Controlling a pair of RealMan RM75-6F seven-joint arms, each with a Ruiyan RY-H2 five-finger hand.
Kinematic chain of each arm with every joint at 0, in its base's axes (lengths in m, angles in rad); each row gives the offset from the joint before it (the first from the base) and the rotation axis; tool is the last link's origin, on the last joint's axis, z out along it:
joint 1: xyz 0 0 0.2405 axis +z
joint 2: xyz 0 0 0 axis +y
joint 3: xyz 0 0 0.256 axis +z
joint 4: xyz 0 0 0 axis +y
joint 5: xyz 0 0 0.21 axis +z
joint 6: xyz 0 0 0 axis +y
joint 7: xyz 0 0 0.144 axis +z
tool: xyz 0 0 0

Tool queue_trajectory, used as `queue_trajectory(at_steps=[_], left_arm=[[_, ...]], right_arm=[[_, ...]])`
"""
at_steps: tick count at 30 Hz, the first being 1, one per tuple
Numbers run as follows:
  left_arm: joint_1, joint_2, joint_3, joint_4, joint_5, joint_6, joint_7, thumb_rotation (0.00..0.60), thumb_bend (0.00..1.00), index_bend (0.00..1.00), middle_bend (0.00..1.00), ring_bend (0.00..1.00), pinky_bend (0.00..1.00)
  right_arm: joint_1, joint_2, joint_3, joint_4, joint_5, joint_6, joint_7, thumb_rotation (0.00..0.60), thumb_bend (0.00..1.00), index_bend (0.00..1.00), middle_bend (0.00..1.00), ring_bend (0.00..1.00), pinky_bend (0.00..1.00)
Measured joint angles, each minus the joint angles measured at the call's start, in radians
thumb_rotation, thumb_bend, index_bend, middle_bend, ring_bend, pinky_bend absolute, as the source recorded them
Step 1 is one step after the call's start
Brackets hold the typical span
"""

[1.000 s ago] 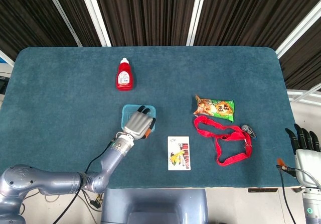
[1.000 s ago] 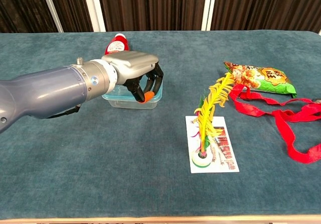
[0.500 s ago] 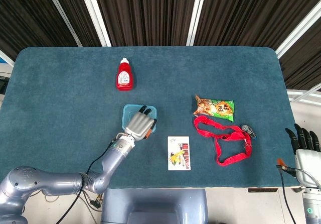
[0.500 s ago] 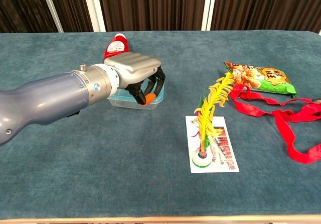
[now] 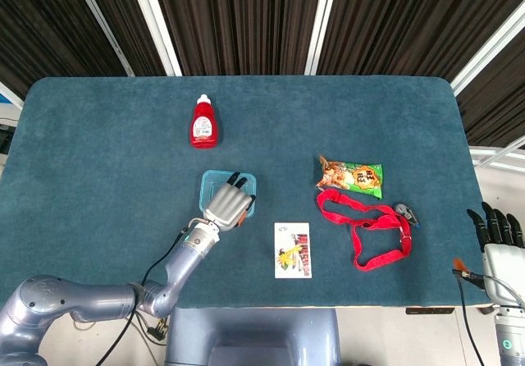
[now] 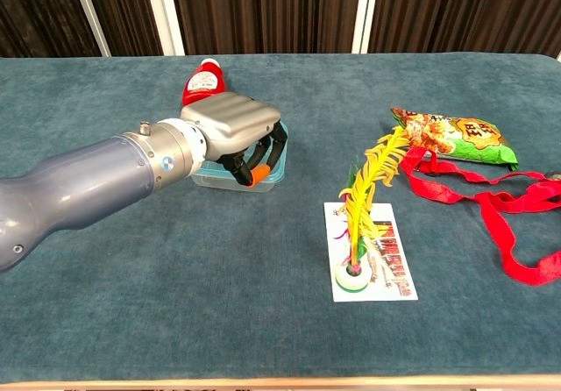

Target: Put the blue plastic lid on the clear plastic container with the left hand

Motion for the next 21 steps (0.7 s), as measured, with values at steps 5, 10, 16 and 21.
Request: queue_trajectory(at_steps=[5, 10, 16, 21], left_arm=[[0.005, -0.002, 0.0, 0.008, 0.007, -0.005, 0.005, 0.6, 0.48, 0.66, 0.59, 0.17, 0.11], [0.011, -0.004, -0.002, 0.017, 0.015, -0.006, 0.008, 0.6, 0.48, 0.66, 0.59, 0.17, 0.11], [0.018, -0.001, -0.014, 0.016, 0.02, -0.005, 0.006, 0.6, 0.48, 0.66, 0.59, 0.17, 0.11], [0.017, 0.029, -0.056, -0.034, 0.034, 0.023, -0.009, 0.6, 0.48, 0.64, 0.57, 0.17, 0.11]], right_arm=[[0.0, 0.0, 0.0, 0.0, 0.0, 0.001, -0.001, 0.6, 0.27, 0.14, 0.0, 0.03, 0.0], [0.0, 0.0, 0.0, 0.0, -0.001, 0.001, 0.0, 0.6, 0.27, 0.14, 0.0, 0.03, 0.0], [-0.001, -0.001, 0.0, 0.001, -0.002, 0.003, -0.001, 0.6, 0.27, 0.14, 0.0, 0.03, 0.0], [0.0, -0.002, 0.0, 0.004, -0.004, 0.003, -0.004, 0.6, 0.27, 0.14, 0.0, 0.03, 0.0]])
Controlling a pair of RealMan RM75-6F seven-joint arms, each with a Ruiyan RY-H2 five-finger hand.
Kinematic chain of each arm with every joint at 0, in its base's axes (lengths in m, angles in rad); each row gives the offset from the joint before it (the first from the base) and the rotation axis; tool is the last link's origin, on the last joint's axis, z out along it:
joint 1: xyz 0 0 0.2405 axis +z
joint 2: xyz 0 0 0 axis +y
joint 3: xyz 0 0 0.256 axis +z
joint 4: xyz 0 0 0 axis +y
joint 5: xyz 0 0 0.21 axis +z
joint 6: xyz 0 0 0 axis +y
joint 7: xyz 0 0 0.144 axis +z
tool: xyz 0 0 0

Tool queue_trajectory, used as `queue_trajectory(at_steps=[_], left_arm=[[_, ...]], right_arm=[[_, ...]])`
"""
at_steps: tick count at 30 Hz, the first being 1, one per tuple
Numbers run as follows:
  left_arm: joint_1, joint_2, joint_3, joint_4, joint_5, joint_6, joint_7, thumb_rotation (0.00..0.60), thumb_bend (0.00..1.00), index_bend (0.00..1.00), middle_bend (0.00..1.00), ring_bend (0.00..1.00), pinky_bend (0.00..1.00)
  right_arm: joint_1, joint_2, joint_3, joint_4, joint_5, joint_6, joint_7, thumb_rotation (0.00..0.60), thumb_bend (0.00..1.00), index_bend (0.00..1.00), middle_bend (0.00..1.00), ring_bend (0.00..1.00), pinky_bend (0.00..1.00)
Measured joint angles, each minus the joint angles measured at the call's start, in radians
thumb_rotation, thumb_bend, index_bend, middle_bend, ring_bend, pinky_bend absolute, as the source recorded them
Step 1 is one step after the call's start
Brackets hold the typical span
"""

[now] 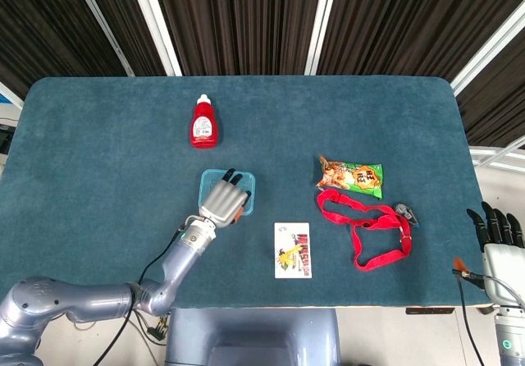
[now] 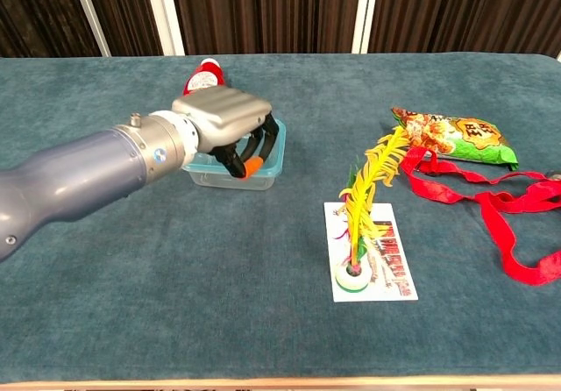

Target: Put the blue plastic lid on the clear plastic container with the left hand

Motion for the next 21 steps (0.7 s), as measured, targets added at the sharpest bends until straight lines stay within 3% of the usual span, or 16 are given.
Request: queue_trajectory(at_steps=[5, 11, 17, 21], left_arm=[[0.004, 0.063, -0.048, -0.083, 0.004, 0.028, -0.016, 0.6, 0.47, 0.49, 0.46, 0.15, 0.11], [0.021, 0.18, -0.081, -0.196, -0.029, 0.059, 0.001, 0.6, 0.43, 0.26, 0.19, 0.03, 0.05], [0.085, 0.333, -0.058, -0.35, -0.059, 0.167, 0.077, 0.6, 0.37, 0.19, 0.1, 0.0, 0.04], [0.196, 0.432, -0.01, -0.443, -0.014, 0.321, 0.068, 0.6, 0.35, 0.18, 0.07, 0.0, 0.04]], right_arm=[[0.0, -0.002, -0.001, 0.003, -0.004, 0.003, -0.002, 0.6, 0.27, 0.14, 0.0, 0.03, 0.0], [0.0, -0.004, -0.001, 0.009, -0.009, 0.006, -0.006, 0.6, 0.27, 0.14, 0.0, 0.03, 0.0], [0.0, -0.006, -0.001, 0.014, -0.016, 0.013, -0.009, 0.6, 0.27, 0.14, 0.0, 0.03, 0.0], [0.0, -0.007, -0.003, 0.018, -0.025, 0.017, -0.013, 0.6, 0.27, 0.14, 0.0, 0.03, 0.0]])
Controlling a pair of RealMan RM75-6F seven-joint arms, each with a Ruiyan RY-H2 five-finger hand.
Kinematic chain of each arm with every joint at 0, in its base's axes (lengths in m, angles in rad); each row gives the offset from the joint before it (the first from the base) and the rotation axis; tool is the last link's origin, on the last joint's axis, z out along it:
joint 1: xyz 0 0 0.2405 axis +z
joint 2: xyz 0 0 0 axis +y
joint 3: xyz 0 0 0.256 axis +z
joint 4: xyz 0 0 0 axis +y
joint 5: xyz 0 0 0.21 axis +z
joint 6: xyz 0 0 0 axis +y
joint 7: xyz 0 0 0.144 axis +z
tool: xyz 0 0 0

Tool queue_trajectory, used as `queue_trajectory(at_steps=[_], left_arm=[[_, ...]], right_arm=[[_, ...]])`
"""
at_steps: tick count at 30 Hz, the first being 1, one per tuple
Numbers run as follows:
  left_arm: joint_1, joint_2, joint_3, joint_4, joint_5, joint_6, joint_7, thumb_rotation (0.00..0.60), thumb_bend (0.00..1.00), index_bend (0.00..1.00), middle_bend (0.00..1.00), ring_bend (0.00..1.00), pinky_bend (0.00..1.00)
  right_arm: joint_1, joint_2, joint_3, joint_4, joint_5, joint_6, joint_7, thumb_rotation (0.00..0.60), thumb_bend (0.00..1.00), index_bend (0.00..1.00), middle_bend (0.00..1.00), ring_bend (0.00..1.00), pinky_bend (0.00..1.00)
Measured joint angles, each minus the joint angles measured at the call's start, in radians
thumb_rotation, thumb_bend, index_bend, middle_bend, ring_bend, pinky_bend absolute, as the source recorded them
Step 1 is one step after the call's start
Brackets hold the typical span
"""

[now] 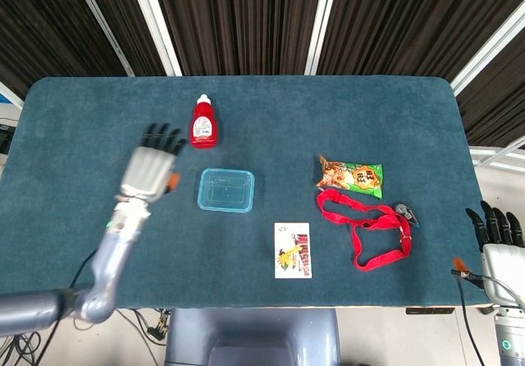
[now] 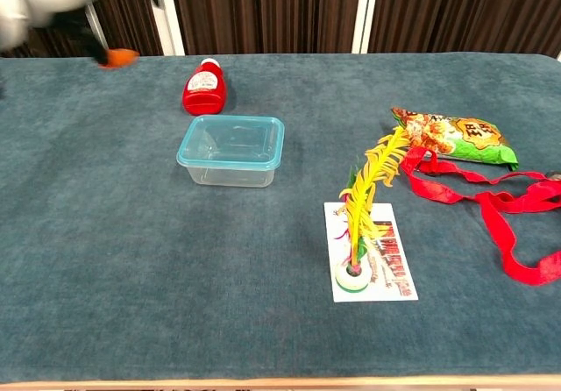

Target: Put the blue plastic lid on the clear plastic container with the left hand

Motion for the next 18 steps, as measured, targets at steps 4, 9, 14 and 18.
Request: queue_trajectory(at_steps=[4, 9, 14, 18], left_arm=[[0.148, 0.077, 0.069, -0.049, 0.081, 0.132, -0.097, 0.6, 0.34, 0.16, 0.06, 0.0, 0.04], [0.303, 0.157, 0.156, -0.049, 0.165, 0.2, -0.272, 0.6, 0.34, 0.16, 0.06, 0.0, 0.03], [0.399, 0.177, 0.206, 0.012, 0.244, 0.24, -0.466, 0.6, 0.34, 0.16, 0.06, 0.0, 0.03], [0.498, 0.179, 0.241, 0.086, 0.329, 0.283, -0.587, 0.6, 0.31, 0.16, 0.06, 0.0, 0.03]], right_arm=[[0.001, 0.0, -0.003, 0.003, -0.008, 0.001, -0.003, 0.6, 0.27, 0.14, 0.0, 0.03, 0.0], [0.003, 0.0, -0.006, 0.007, -0.021, 0.002, -0.009, 0.6, 0.27, 0.14, 0.0, 0.03, 0.0], [0.007, -0.003, -0.013, 0.014, -0.039, 0.003, -0.02, 0.6, 0.27, 0.14, 0.0, 0.03, 0.0], [0.01, -0.005, -0.016, 0.017, -0.05, 0.001, -0.023, 0.6, 0.27, 0.14, 0.0, 0.03, 0.0]])
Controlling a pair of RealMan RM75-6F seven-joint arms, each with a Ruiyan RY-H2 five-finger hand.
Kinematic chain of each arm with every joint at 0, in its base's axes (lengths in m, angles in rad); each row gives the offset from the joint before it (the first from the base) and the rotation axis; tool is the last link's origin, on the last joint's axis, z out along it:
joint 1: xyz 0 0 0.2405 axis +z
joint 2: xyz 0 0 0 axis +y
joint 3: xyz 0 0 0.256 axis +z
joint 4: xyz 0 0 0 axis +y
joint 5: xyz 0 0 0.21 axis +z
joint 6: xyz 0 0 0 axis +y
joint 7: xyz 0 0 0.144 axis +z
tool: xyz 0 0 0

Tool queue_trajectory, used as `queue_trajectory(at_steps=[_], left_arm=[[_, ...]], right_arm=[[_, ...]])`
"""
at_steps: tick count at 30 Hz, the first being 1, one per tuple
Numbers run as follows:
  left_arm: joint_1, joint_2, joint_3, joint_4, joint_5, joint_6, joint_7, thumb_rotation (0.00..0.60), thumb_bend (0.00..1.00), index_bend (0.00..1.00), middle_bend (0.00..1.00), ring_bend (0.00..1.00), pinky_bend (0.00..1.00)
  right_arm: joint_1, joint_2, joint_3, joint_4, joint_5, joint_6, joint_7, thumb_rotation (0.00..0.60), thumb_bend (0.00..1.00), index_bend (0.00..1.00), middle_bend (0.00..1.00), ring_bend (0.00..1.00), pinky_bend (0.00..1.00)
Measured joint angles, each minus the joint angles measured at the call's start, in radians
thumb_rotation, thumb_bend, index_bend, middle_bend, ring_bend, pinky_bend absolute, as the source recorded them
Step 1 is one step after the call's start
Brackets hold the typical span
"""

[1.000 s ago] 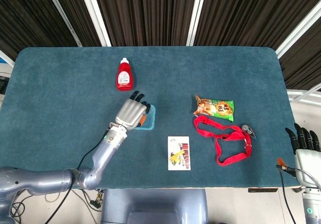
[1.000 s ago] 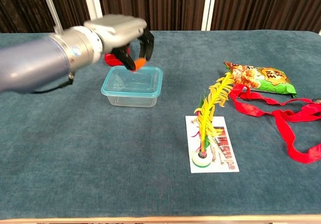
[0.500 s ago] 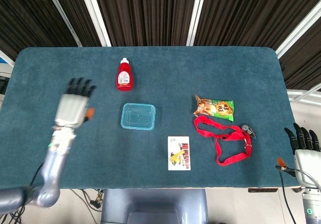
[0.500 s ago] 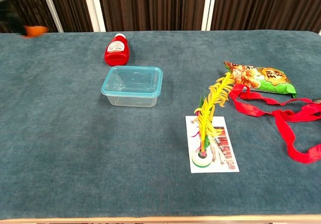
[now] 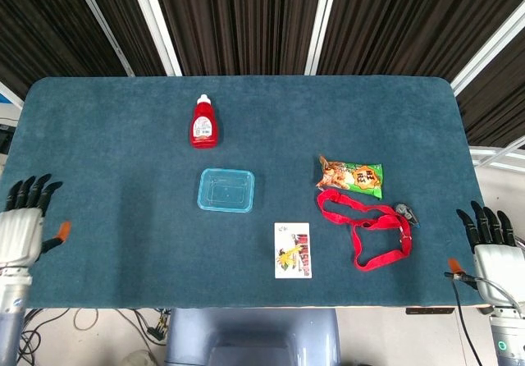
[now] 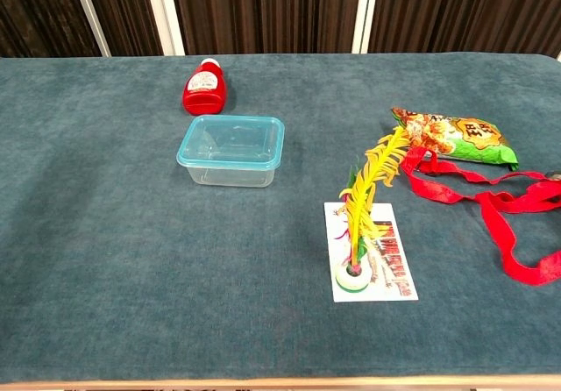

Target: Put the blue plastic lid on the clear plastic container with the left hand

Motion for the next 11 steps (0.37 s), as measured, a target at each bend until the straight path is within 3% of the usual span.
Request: queue_trajectory(at_steps=[4, 11], left_arm=[[0.059, -0.023, 0.01, 0.049, 0.048, 0.048, -0.046, 0.6, 0.31, 0.16, 0.06, 0.0, 0.03], [0.089, -0.025, 0.003, 0.056, 0.062, 0.014, -0.066, 0.6, 0.31, 0.16, 0.06, 0.0, 0.03]], right_arm=[[0.004, -0.001, -0.002, 0.002, -0.005, -0.004, -0.003, 0.6, 0.27, 0.14, 0.0, 0.03, 0.0], [0.008, -0.002, -0.003, 0.004, -0.009, -0.008, -0.008, 0.6, 0.27, 0.14, 0.0, 0.03, 0.0]])
